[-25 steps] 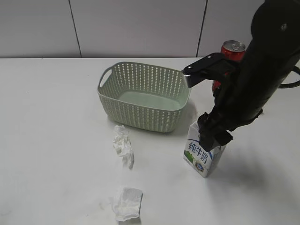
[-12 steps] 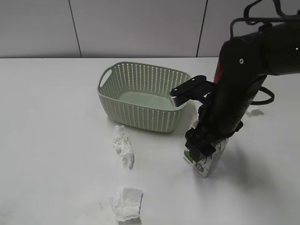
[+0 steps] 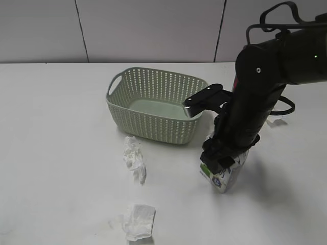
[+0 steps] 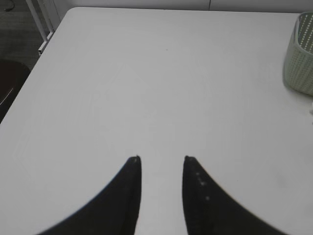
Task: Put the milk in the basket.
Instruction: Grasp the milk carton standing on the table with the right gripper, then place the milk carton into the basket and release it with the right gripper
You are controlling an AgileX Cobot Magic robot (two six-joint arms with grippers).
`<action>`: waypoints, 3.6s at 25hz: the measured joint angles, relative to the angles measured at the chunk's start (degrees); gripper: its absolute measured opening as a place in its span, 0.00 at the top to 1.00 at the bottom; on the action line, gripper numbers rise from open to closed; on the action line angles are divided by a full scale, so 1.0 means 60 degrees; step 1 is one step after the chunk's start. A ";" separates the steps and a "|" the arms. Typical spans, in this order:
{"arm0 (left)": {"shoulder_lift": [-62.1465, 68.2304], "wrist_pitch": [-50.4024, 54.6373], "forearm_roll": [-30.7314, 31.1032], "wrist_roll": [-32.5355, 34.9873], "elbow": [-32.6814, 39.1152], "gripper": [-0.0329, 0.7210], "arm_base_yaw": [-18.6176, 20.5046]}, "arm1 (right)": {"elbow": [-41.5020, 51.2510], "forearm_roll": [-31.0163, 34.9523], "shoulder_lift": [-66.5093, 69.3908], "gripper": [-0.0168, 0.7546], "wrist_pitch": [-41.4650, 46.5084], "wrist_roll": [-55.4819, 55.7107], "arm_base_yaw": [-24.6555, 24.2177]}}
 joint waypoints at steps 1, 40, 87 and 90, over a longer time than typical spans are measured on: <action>0.0000 0.0000 0.0000 0.0000 0.0000 0.65 0.0000 | -0.0008 0.0026 0.0014 0.34 0.0000 0.0000 0.0000; 0.0000 0.0000 0.0000 0.0000 0.0000 0.64 0.0000 | -0.6845 0.0491 0.0204 0.52 0.3204 0.0013 0.0007; 0.0000 0.0000 0.0000 0.0000 0.0000 0.65 0.0000 | -0.9106 0.0567 0.3287 0.13 0.3062 -0.0180 0.0041; 0.0000 0.0000 0.0000 0.0000 0.0000 0.65 0.0000 | -0.9151 0.0473 0.2627 0.13 0.3625 -0.0158 -0.0060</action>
